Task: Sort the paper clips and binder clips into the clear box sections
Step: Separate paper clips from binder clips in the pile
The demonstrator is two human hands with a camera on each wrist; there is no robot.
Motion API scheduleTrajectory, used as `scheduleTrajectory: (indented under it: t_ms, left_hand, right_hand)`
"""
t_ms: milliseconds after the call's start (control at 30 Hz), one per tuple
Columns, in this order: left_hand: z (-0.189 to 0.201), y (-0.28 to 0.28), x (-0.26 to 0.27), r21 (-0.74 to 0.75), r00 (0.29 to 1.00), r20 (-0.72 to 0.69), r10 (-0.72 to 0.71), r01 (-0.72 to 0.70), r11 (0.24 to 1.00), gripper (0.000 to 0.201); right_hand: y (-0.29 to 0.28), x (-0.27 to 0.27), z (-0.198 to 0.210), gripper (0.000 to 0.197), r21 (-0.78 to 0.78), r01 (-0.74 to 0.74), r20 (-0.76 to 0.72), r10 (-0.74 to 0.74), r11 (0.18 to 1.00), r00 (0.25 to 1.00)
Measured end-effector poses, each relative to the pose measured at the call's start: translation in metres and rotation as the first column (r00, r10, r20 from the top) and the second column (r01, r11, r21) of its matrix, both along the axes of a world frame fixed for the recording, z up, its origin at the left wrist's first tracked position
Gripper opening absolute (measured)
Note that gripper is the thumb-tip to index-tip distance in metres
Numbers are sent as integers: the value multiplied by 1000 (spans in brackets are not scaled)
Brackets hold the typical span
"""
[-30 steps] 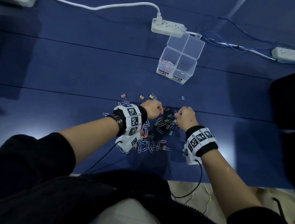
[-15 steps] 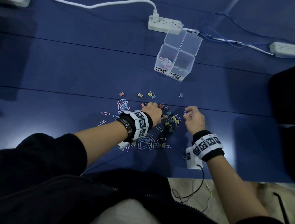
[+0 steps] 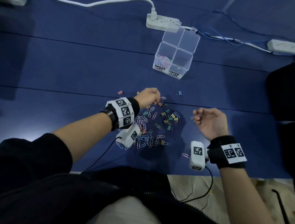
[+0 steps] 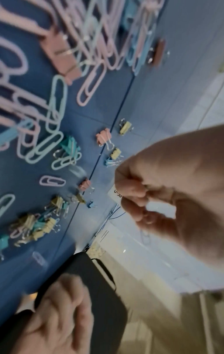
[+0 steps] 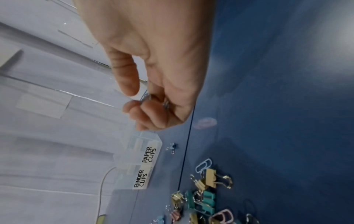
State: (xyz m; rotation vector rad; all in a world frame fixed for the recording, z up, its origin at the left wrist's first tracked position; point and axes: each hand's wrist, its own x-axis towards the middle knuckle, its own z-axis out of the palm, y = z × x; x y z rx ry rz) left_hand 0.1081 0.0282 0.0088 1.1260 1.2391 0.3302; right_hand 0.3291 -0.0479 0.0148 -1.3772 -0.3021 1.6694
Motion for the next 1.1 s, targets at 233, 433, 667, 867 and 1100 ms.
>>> scheduleTrajectory:
  t_ms: [233, 433, 667, 867, 1100]
  left_hand:
    - [2, -7, -9, -288, 952, 280, 125, -41, 957, 21]
    - [7, -16, -5, -363, 920, 342, 190, -57, 930, 2]
    - [9, -25, 21, -183, 981, 178, -76, 109, 977, 31]
    - [6, -42, 40, -73, 951, -44, -308, 304, 950, 38]
    - [3, -57, 36, 217, 723, -408, -557, 669, 711, 13]
  right_hand:
    - [-29, -2, 2, 32, -81, -114, 263, 132, 990, 956]
    - [-64, 4, -2, 41, -294, -238, 652, 376, 926, 658]
    - [-84, 0, 10, 23, -576, -162, 751, 597, 801, 282]
    - [-96, -20, -7, 27, -673, -348, 705, 709, 652, -35]
    - [-96, -18, -27, 32, -644, -417, 712, 702, 641, -21]
